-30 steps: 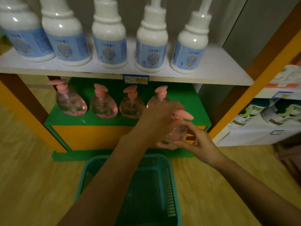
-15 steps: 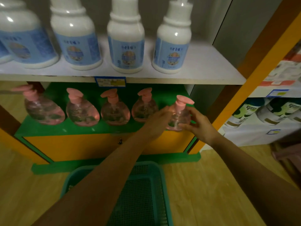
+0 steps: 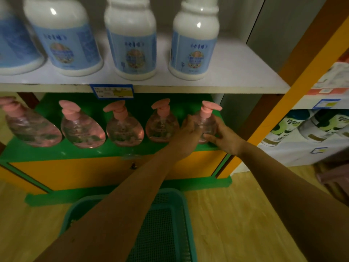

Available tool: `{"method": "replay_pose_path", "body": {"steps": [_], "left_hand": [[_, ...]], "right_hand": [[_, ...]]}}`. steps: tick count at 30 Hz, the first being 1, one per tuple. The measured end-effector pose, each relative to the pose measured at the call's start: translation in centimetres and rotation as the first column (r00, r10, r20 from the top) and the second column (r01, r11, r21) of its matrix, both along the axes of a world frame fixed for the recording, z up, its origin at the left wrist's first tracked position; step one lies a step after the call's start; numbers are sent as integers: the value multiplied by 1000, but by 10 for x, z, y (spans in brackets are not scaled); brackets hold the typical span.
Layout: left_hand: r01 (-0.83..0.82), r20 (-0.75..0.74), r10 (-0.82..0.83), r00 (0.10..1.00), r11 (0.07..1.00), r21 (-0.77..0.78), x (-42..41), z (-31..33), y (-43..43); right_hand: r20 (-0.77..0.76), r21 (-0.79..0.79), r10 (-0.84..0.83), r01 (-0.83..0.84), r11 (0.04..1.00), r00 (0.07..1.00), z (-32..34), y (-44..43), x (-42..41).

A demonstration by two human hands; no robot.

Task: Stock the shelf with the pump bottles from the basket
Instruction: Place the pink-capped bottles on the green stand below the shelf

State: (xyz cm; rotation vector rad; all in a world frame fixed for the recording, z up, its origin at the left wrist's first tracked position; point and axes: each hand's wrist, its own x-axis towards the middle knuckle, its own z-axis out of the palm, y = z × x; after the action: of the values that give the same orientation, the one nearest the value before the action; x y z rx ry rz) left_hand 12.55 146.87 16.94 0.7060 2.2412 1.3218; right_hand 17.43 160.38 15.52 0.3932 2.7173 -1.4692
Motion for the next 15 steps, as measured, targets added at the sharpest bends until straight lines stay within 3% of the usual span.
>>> {"method": "replay_pose_path", "body": {"steps": [3,6,8,15], "left_hand": [[64,1,-64,998,998,5,6,2,-10],[78,-59,-73,996,994,76,14,7,-34],[57,-78,-50,996,994,98,18,7,-57],[-29,-230,74,970,981,192,35,55,-145]], "right_hand": [[9,34,-120,120,992,993,5,-13,3],[-127,116,-306,320,940,944,15,-37,13],[-158,73,-387,402,913,908,28,-60,25],[-137,-182,-297,271,945,945,78,-137,51]]}}
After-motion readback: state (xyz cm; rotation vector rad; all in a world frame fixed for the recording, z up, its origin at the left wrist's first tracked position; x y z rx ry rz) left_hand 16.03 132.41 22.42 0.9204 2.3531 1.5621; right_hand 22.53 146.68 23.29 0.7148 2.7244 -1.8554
